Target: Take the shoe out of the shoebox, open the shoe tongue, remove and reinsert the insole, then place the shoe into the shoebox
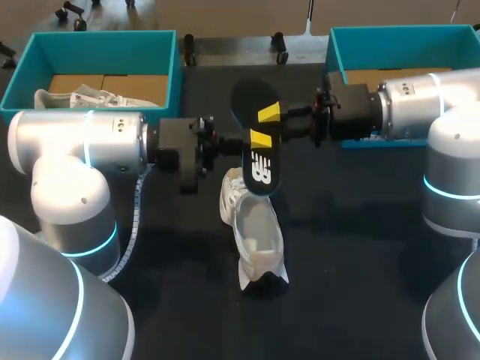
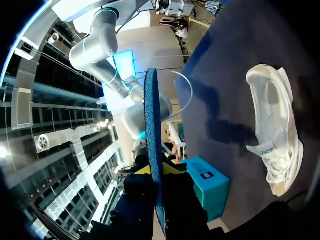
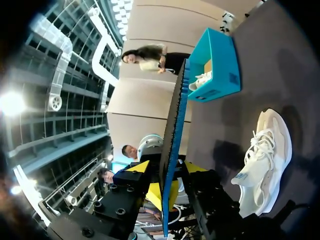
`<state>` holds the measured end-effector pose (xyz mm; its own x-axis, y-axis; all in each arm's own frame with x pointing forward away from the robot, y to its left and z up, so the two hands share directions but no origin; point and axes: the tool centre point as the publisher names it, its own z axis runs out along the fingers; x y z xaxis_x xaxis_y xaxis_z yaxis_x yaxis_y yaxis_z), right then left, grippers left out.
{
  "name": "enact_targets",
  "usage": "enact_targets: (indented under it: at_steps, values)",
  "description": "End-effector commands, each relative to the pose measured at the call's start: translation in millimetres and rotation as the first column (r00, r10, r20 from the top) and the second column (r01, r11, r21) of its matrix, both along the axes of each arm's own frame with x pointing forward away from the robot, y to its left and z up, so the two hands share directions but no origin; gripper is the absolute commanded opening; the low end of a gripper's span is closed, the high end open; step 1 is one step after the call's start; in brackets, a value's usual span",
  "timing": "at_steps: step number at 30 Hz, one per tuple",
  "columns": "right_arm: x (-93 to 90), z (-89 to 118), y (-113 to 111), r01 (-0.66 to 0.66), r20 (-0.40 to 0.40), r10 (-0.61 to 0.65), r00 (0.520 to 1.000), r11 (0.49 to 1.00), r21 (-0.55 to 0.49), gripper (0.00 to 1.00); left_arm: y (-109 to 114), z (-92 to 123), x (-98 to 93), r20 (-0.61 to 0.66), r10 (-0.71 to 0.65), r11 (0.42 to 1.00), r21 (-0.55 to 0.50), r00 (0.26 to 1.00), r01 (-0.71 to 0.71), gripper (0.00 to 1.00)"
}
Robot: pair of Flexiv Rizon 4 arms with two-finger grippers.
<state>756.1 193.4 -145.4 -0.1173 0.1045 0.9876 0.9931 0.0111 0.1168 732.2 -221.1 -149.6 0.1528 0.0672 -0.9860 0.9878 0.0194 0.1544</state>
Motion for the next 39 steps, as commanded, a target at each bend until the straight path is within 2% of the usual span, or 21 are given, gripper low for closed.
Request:
enact_targets:
  at_steps: [1,6,10,12,13,22,23,24,25,32,39]
  values:
    - [-2.7,-1.3,1.4,0.006,-0.004,-0.006,1.000,1.000,0.003,0.41,-0.5,-1.3,-1.2,0.003,0.003,1.000,-0.003,1.000,-0.003,0.00]
    - [-3.0,-2.0,2.0,0.006,-0.007,-0.006,1.000,1.000,0.005,0.29,-0.5,-1.3,-1.2,0.003,0.003,1.000,-0.003,1.000,-0.003,0.00]
    - [-3.6,-1.5,3.3,0.004,-0.008,-0.004,1.000,1.000,0.005,0.24,-0.5,-1.3,-1.2,0.003,0.003,1.000,-0.003,1.000,-0.003,0.00]
    - [-3.5,-1.3,3.9,0.002,-0.007,-0.002,1.000,1.000,0.004,0.14,-0.5,-1.3,-1.2,0.003,0.003,1.000,-0.003,1.000,-0.003,0.00]
    - [-3.4,-1.5,4.3,0.000,-0.008,0.000,1.000,1.000,0.003,0.00,-0.5,-1.3,-1.2,0.003,0.003,1.000,-0.003,1.000,-0.003,0.00]
    - [-3.4,-2.5,6.0,-0.005,-0.003,0.005,1.000,1.000,0.002,0.00,-0.5,-1.3,-1.2,0.003,0.003,1.000,-0.003,1.000,-0.003,0.00]
    - [-3.5,-2.6,6.1,-0.005,-0.001,0.005,1.000,1.000,0.003,0.00,0.8,-0.5,-2.1,0.000,0.002,1.000,-0.002,1.000,-0.002,0.35]
    - [-3.8,-3.0,6.1,-0.005,-0.001,0.005,1.000,1.000,0.005,0.00,2.8,0.5,-3.2,-0.004,0.001,1.000,0.005,1.000,-0.001,0.78]
    - [-4.1,-3.6,5.9,-0.004,0.000,0.004,1.000,1.000,0.006,0.00,4.3,1.2,-4.0,-0.006,0.001,1.000,0.011,1.000,-0.001,1.00]
    - [-6.8,-11.4,2.0,0.002,0.006,-0.002,1.000,1.000,0.023,0.00,37.5,5.9,-11.9,-0.054,0.009,0.998,0.067,0.998,-0.005,1.00]
    - [-5.8,-23.0,-1.3,0.003,-0.001,-0.003,1.000,0.999,0.034,0.00,81.7,18.1,-18.8,-0.096,-0.002,0.978,0.209,0.995,0.023,1.00]
